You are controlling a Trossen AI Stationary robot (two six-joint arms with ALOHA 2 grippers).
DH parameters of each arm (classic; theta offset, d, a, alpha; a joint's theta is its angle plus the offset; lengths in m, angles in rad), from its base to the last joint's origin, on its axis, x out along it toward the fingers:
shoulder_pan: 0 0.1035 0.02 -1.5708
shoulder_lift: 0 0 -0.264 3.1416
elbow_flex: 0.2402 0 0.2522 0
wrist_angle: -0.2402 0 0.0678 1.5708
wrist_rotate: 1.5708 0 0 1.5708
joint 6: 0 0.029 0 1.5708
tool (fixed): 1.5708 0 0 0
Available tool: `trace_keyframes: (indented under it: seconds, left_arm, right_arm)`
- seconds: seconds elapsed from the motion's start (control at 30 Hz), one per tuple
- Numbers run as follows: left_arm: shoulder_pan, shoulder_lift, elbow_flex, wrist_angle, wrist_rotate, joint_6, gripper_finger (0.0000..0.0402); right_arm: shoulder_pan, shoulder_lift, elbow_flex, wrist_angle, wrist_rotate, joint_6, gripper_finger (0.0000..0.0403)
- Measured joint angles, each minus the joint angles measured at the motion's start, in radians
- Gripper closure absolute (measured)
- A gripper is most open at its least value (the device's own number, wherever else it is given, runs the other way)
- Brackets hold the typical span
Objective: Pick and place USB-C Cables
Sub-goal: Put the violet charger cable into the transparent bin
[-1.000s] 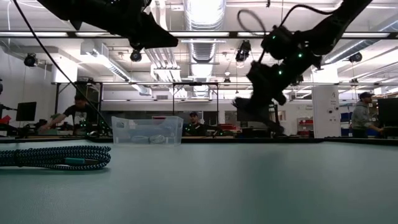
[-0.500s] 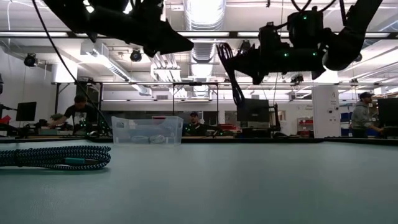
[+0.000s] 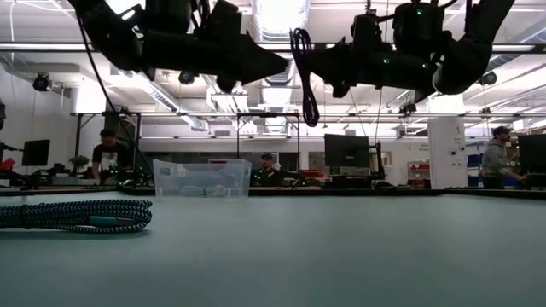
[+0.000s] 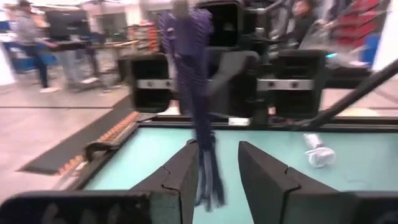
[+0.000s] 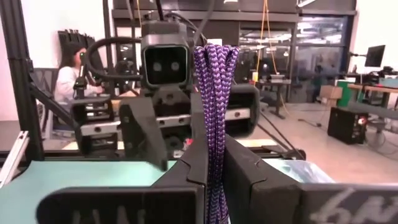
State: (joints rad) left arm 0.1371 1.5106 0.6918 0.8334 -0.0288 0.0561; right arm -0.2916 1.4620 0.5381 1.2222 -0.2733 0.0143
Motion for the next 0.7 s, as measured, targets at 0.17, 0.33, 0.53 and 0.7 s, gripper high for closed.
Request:
trace_keyframes:
  seconds: [0.17,0.33,0.53,0.7]
  left_arm:
    - [0.001,0.047,0.0,0.064,0.016,-0.033,0.0267]
    - [0.011,0.088,0.02,0.112,0.014,-0.052,0.0221]
    - [0.013,0.124,0.049,0.142,0.014,-0.051,0.0203]
    - [0.013,0.151,0.069,0.158,0.106,-0.051,0.0203]
  right_arm:
    - [0.0,0.0,0.005,-0.001,-0.02,0.001,0.0387]
    - [0.012,0.0,0.014,0.002,-0.023,-0.002,0.0387]
    - [0.032,0.0,0.014,0.018,-0.023,-0.019,0.0387]
    - [0.032,-0.001,0.014,0.021,-0.023,-0.035,0.0387]
